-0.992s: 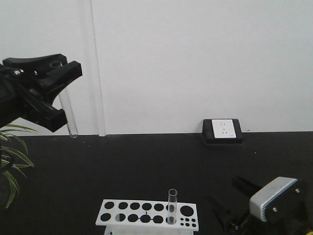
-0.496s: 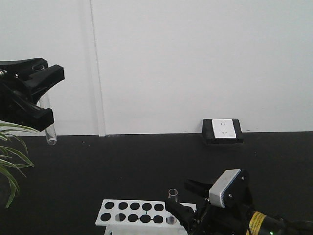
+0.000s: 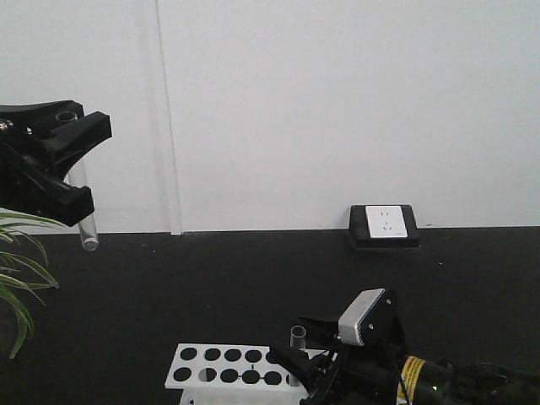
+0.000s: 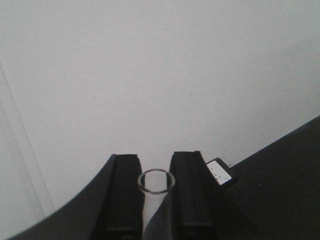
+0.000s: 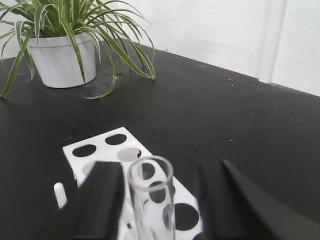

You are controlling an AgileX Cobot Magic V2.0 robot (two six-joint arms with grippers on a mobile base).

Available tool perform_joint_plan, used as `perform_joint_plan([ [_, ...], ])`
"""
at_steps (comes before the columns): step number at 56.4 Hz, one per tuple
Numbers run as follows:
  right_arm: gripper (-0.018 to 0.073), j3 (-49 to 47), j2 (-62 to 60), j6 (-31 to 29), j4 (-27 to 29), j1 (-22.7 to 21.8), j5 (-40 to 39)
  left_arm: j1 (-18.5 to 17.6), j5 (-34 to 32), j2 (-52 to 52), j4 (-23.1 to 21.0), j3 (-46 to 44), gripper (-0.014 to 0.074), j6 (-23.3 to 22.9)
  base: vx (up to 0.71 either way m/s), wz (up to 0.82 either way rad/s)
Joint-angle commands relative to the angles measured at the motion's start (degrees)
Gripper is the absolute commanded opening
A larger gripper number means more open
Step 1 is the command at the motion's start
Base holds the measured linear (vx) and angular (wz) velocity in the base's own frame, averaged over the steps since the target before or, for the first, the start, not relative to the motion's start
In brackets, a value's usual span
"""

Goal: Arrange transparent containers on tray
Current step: 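Grasp a test tube with each gripper and lift them out, then hold both tubes upright while the base drives to the yellow tray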

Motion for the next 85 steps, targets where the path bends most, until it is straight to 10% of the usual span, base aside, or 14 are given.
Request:
perform_joint_plan([
  [1, 0.0189, -1.62, -2.5, -0.01, 1.98, 0.04, -4.82, -0.34, -0.98, -1.39, -1.49, -1.94, -0.0003, -0.63, 0.0, 0.0],
  [7, -0.0015, -1.62, -2.5, 0.51, 1.78, 0.04, -5.92, -0.34, -0.44, -1.39, -1.49, -1.94, -0.0003, -0.63, 0.0, 0.0],
  [34, -0.0013, -7.74, -16.41, 10.24, 0.85, -0.06, 1.69, -0.34, 1.96, -1.39, -1.18, -1.78, -0.0003, -2.45, 0.0, 0.0],
  [46, -0.0013, -11.28, -28.43, 19.58, -6.85, -0.06, 16.1, -0.34, 1.26, -1.39, 8.12, -1.78, -0.0003, -14.03, 0.0, 0.0],
  [64, -0.0013, -11.15, -43.1, 51.88, -34.87, -0.06, 26.87, -0.34, -7.8, -1.45, 38.66, 5.23, 0.0, -49.28, 0.0, 0.0],
  [72, -0.0011, -11.12, -46.79, 67.54, -52.65, -0.06, 27.42, -0.34, -8.12, -3.86, 38.58, 8.25, 0.0, -51.0, 0.0, 0.0],
  [85, -0.0011, -9.27, -48.91, 71.25, -52.49, -0.13, 30.43, -0.34, -5.83, -7.86, 38.58, 9.55, 0.0, -50.93, 0.0, 0.0],
])
